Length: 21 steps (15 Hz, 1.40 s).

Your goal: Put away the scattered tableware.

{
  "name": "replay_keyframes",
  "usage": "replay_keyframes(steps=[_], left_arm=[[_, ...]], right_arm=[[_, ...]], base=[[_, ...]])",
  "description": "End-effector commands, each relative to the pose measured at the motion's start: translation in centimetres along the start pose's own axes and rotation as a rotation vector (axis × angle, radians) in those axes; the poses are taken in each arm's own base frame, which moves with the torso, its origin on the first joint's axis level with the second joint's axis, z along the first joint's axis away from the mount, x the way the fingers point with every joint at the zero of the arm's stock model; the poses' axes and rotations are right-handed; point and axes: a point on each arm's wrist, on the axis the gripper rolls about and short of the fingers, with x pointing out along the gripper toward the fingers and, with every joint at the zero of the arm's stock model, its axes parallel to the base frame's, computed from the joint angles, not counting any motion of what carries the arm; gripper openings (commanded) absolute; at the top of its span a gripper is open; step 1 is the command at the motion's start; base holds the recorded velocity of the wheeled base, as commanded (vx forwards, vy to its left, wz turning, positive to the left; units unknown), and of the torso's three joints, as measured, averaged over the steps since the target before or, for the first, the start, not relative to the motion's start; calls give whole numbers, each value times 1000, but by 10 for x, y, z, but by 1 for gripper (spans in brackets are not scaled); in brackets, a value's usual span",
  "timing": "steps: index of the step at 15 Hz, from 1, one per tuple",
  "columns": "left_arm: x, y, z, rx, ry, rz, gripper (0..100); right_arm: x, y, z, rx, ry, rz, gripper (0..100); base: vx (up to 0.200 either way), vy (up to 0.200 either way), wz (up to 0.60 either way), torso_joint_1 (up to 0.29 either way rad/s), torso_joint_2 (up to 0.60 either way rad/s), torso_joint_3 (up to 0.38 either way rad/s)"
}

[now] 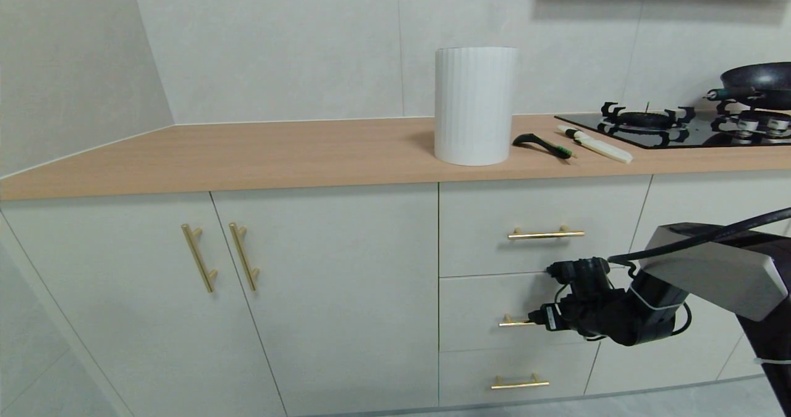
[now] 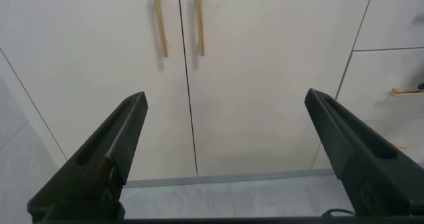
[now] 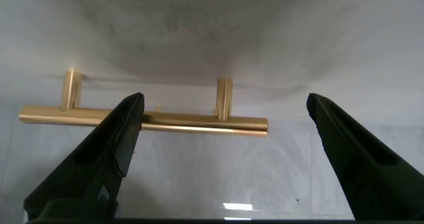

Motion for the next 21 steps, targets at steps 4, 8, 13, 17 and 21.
replay_keyframes(steps=[4,8,13,17,21], left_arm=[[0,0,0,0,0,0,100],[0,0,0,0,0,1,100],[0,0,0,0,0,0,100],[0,0,0,0,0,0,100],[0,0,0,0,0,0,100]], right_arm=[[0,0,-2,-3,63,-3,100],[0,0,-3,-4,68,-3,100],[-19,0,-6,-9,106,-3,100],[-46,0,-12,-14,141,7,100],[-128,8,2,-48,237,83,100]], base=[[0,0,0,0,0,0],[0,0,0,0,0,0],[0,0,0,0,0,0],[0,0,0,0,0,0],[0,0,0,0,0,0]])
